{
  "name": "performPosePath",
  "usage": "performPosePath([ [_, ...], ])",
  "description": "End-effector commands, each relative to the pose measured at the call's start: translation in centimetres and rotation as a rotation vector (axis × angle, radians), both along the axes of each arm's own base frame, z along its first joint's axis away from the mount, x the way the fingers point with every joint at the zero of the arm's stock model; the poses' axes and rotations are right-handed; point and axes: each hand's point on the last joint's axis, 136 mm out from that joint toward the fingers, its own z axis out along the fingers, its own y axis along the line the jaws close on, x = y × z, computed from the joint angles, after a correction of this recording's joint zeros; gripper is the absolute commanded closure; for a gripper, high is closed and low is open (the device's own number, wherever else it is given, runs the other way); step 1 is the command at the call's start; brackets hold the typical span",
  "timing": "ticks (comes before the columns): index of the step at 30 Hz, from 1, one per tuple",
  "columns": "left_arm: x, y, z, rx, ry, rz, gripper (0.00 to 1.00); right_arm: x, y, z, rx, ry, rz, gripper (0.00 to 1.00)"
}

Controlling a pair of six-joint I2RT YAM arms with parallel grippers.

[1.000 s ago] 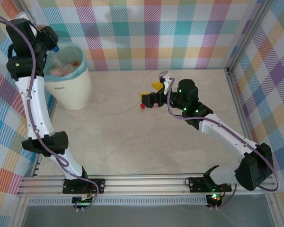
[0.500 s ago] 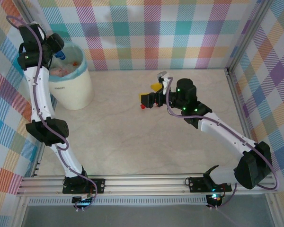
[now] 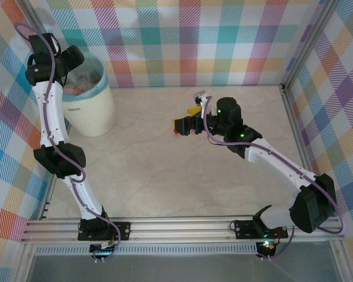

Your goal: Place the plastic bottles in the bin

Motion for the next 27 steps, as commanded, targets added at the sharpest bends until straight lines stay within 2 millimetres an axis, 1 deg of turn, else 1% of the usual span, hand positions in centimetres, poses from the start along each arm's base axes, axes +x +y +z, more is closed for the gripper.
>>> performPosePath([
  [1, -1.4, 0.1, 1.1, -0.013, 0.0, -0.001, 0.21, 1.7, -0.3, -1.3, -0.082, 0.071, -0.078, 0.01],
  [4, -1.2, -1.1, 0.2, -0.072, 0.018, -0.045, 0.24, 3.7, -1.3, -4.4, -0.212, 0.17, -0.181, 0.0],
  [7, -1.7, -2.1, 0.2, -0.092, 0.035, -0.064, 0.25, 5.5, -2.7, -7.4, -0.303, 0.278, -0.305, 0.0],
  [8, -2.1, -2.6, 0.6, -0.084, 0.034, -0.072, 0.24, 6.2, -3.2, -8.5, -0.322, 0.325, -0.346, 0.0],
  [10, -3.2, -3.8, 1.9, -0.057, 0.015, -0.095, 0.24, 7.3, -4.0, -10.1, -0.341, 0.385, -0.423, 0.0],
  [12, -4.5, -4.8, 3.4, -0.025, -0.02, -0.108, 0.23, 8.4, -4.9, -11.2, -0.353, 0.423, -0.495, 0.0],
  [15, -7.1, -6.3, 5.8, 0.032, -0.104, -0.118, 0.22, 9.7, -5.7, -12.9, -0.372, 0.469, -0.573, 0.0],
  [18, -10.1, -8.2, 7.5, 0.063, -0.189, -0.135, 0.22, 10.9, -5.9, -14.7, -0.381, 0.524, -0.621, 0.0],
  [20, -12.0, -9.6, 7.6, 0.073, -0.212, -0.153, 0.22, 11.6, -6.0, -16.0, -0.381, 0.562, -0.649, 0.0],
  [22, -13.9, -11.1, 7.3, 0.083, -0.224, -0.177, 0.22, 12.2, -6.0, -17.1, -0.377, 0.592, -0.667, 0.0],
  [24, -15.7, -13.0, 6.6, 0.095, -0.239, -0.226, 0.22, 12.8, -5.9, -18.1, -0.363, 0.613, -0.683, 0.0],
  [27, -17.8, -16.3, 4.7, 0.128, -0.227, -0.33, 0.22, 13.6, -5.6, -19.4, -0.358, 0.639, -0.697, 0.0],
])
